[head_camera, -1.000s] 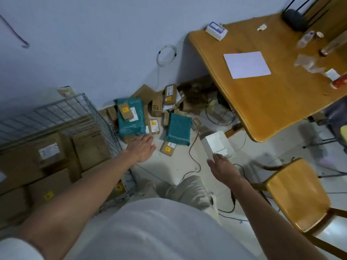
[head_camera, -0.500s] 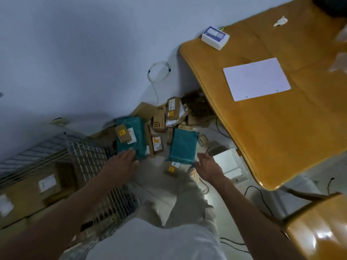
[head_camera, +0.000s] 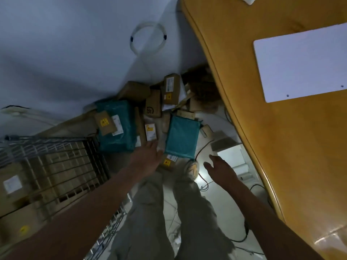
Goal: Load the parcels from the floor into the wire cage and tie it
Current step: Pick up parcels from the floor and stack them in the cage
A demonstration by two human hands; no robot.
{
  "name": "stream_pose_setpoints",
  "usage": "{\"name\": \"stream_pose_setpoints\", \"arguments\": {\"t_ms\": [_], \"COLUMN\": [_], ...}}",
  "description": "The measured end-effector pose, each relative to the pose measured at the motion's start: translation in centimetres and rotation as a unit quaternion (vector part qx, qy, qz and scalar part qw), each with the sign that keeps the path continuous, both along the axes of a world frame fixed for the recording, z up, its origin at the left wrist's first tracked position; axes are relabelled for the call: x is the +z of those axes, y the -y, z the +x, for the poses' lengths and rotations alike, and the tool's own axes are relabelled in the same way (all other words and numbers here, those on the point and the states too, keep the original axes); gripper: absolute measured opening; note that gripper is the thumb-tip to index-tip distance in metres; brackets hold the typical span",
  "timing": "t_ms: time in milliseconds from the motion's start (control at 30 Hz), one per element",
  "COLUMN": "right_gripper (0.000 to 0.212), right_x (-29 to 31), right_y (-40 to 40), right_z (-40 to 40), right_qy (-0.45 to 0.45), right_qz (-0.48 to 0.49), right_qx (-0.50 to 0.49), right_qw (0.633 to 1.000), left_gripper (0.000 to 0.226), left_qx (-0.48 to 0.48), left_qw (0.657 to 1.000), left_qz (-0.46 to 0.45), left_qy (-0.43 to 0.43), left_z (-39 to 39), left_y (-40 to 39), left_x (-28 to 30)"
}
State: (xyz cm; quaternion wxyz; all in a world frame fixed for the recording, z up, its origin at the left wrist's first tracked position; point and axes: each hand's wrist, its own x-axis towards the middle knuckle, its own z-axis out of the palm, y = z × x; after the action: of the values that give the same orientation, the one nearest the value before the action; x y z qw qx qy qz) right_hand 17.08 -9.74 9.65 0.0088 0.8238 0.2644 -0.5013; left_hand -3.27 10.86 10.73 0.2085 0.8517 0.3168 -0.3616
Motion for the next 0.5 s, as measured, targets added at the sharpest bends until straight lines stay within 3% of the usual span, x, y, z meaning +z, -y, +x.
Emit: {"name": "stream_pose_setpoints", "arguments": {"t_ms": [100, 167, 400, 500], "right_gripper": [0.057, 0.054, 0.053, 0.057], "right_x": [-5.5, -10.5, -33.1, -41.5], "right_y": [-2.9, -5.1, -14.0, -18.1], "right_z": [0.9, 1.2, 4.6, 7.2], "right_qy": [0.003, 0.005, 0.014, 0.04], "right_qz": [0.015, 0.022, 0.045, 0.062], "right_qx": [-0.014, -0.016, -0.037, -0.036], "right_qw": [1.0, 1.0, 0.998, 0.997], "left_gripper": [0.05, 0.052, 0.037, 0.051], "left_qx": [0.023, 0.105, 0.254, 0.254], "left_qw": [0.999, 0.994, 0.966, 0.966], "left_qz": [-0.024, -0.041, -0.028, -0.026], "left_qy": [-0.007, -0.002, 0.03, 0.029], "left_z": [1.8, 2.9, 4.0, 5.0], "left_y": [-0.6, -1.7, -6.9, -9.6], "left_x": [-6.8, -12.0, -34.4, -42.9]}}
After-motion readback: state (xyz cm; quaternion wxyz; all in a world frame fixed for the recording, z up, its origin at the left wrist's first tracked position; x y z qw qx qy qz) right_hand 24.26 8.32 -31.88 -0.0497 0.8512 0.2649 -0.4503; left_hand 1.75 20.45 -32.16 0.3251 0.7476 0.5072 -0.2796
